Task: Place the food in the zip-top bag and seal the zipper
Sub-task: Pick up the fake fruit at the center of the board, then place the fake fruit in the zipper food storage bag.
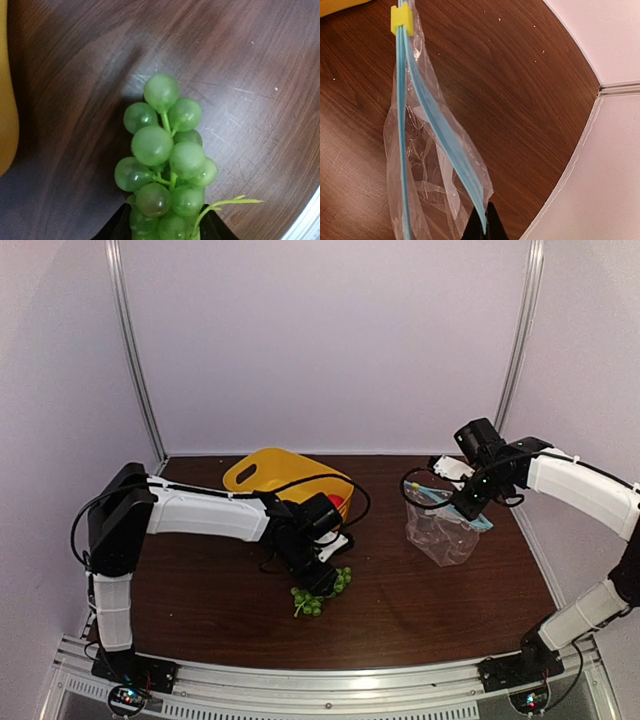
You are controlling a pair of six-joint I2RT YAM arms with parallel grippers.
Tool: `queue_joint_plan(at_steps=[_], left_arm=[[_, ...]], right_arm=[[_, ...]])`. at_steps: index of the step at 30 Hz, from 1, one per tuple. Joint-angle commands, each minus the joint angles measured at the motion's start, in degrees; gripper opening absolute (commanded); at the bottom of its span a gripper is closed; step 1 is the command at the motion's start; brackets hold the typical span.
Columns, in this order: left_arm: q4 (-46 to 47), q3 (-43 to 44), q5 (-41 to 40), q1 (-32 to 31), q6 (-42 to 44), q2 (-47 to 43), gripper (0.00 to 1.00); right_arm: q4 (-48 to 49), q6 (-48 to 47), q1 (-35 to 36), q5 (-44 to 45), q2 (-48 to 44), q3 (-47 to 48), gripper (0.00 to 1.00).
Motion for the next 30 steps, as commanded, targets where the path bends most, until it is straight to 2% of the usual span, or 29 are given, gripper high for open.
queue_joint_plan(at_steps=[1, 3, 5, 7, 9, 11, 13, 16, 19, 22, 30], left_arm=[[-1.7, 2.1, -1.0, 0.0, -0.7, 1.1, 0.37], [-1.2, 2.9, -1.3, 0.1, -1.0, -0.5, 0.26], [1.3, 3.1, -1.1, -0.1, -1.4, -3.8, 0.2], [7.0, 1.9, -0.9, -0.1, -2.5, -7.3, 0.07], [16.5, -0.9, 0.2, -0.1, -4.8, -11.1, 0.0], [29.8, -5.3, 2.9, -0.1, -9.0, -14.2, 0.0], [47.6, -10.9, 5.7, 0.0, -14.9, -15.7, 0.0], [65.3, -15.0, 5.9, -0.3, -22.7, -14.9, 0.0], [80.1, -15.1, 4.3, -0.7, -28.5, -11.5, 0.0], [88.3, -12.9, 3.4, -1.1, -33.2, -6.7, 0.0], [93.4, -3.9, 6.0, -2.1, -41.8, 3.7, 0.0]], right_arm=[[0.8, 1.6, 0.2, 2.0, -1.8, -0.8, 0.0], [1.4, 1.0, 0.0, 5.8, -2.1, -0.4, 0.0], [2.8, 0.6, -0.2, 9.0, -2.8, -0.2, 0.0], [4.3, 1.5, -0.3, 9.6, -3.6, -0.2, 0.0], [5.4, 3.2, -0.3, 7.4, -3.9, -0.6, 0.0], [6.4, 5.5, -0.1, 4.8, -3.9, -1.5, 0.0], [8.1, 7.6, 0.1, 1.6, -3.6, -2.9, 0.0], [11.3, 11.3, 0.3, -2.1, -3.5, -5.3, 0.0], [14.8, 14.9, 0.4, -5.4, -3.5, -7.8, 0.0], [15.5, 17.0, 0.5, -9.7, -2.9, -8.0, 0.0], [17.0, 19.1, 0.6, -14.6, -3.3, -8.4, 0.0]])
